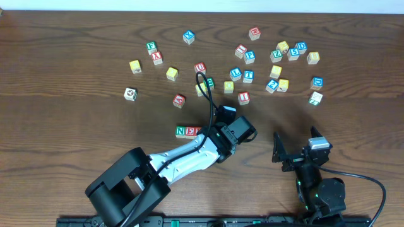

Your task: Spell out NEURIPS

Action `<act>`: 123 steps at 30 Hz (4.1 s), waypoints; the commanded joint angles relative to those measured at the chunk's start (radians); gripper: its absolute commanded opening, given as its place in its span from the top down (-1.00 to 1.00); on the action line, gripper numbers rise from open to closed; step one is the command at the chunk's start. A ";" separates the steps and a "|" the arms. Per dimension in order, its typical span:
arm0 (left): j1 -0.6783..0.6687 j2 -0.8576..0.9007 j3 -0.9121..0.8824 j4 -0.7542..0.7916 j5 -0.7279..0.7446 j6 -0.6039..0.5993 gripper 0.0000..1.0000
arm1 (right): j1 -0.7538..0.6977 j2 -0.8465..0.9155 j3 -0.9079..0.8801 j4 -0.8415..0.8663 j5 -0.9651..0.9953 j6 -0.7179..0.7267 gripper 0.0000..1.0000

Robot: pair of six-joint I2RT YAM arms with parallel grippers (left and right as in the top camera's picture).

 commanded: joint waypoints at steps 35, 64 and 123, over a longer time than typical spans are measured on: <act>0.065 0.008 -0.013 -0.004 0.045 -0.117 0.85 | -0.008 0.000 -0.001 -0.004 -0.002 -0.006 -0.97; 0.064 0.008 -0.013 -0.026 0.045 -0.117 0.49 | -0.008 0.000 -0.001 -0.004 -0.002 -0.006 -0.99; 0.064 -0.130 0.003 -0.049 0.044 -0.056 0.19 | -0.008 0.000 -0.001 -0.004 -0.002 -0.006 -0.99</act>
